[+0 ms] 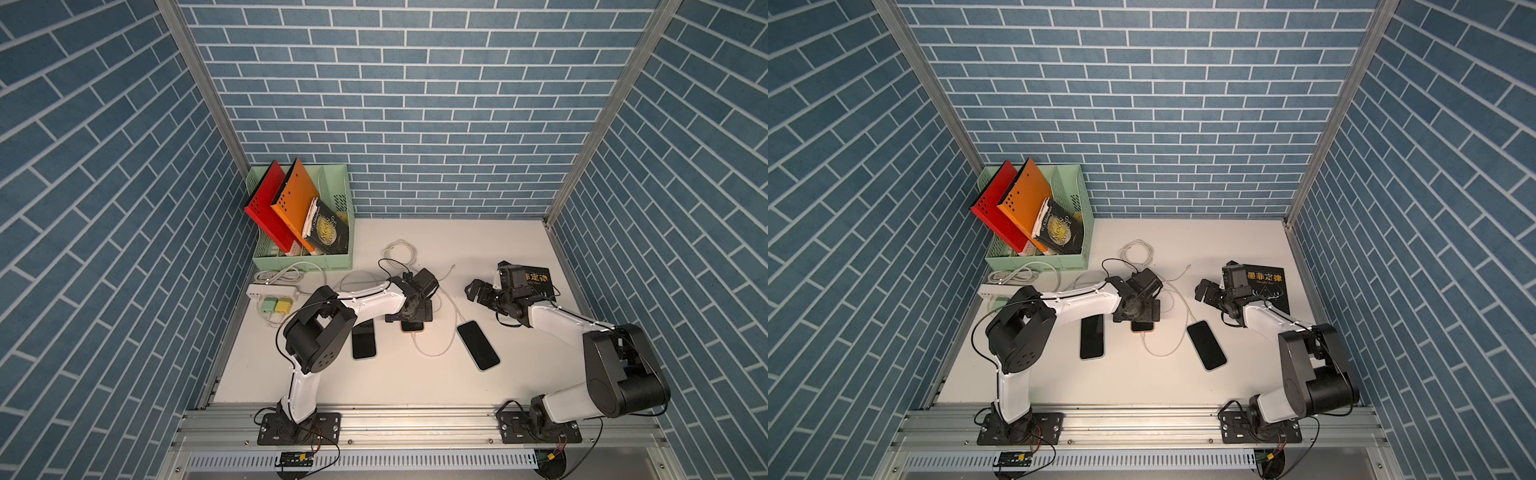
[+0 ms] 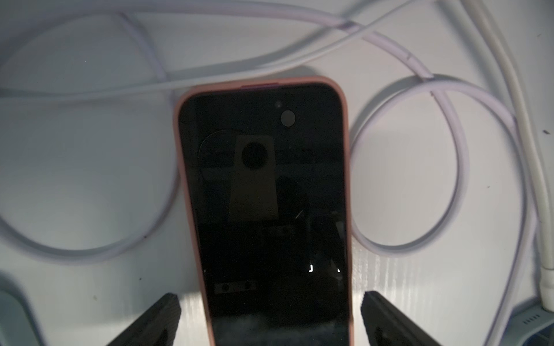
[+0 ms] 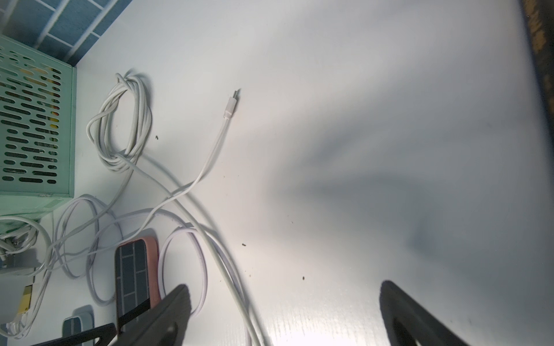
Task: Unplug the charging cable from the phone
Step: Pick up the phone at the center of the board.
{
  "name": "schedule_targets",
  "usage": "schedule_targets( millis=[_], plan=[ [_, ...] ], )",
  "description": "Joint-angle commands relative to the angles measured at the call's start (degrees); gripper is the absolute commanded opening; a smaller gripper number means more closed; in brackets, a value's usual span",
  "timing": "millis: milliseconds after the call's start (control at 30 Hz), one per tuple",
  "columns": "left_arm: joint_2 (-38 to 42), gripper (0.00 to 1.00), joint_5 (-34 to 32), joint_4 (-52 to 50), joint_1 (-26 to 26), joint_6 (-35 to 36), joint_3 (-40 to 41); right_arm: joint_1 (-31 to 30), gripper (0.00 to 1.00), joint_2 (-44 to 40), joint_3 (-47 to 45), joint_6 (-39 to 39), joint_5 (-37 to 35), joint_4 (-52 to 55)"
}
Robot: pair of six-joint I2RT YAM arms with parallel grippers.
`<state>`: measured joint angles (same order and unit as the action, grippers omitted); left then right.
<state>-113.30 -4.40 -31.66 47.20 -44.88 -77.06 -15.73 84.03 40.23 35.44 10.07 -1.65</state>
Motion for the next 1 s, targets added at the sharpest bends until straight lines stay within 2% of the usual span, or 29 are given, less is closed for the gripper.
schedule_targets(
  millis=[0,333,533,833,967],
  plan=[
    [-1.4,1.0,-0.8,-0.9,0.7,-1.4,-1.4,0.5,0.99,-1.0,-0.6,-2.5,0.5,1.0],
    [-3.1,0.92,-2.2,-1.8,0.9,-2.4,-1.7,1.1,0.99,-1.5,-0.9,-2.7,0.8,0.9],
    [-4.0,0.94,-2.4,-1.9,0.9,-2.5,-1.6,1.1,0.98,-1.7,-1.4,-2.2,0.9,0.3],
    [-4.8,0.88,-4.3,-4.1,1.2,-3.9,-1.7,1.1,0.98,-1.8,-1.6,-1.5,1.0,0.2],
    [-6.0,0.89,-4.6,-5.2,2.3,-4.6,-2.5,1.2,0.98,-1.6,-1.7,-1.3,1.3,-0.2]
  ],
)
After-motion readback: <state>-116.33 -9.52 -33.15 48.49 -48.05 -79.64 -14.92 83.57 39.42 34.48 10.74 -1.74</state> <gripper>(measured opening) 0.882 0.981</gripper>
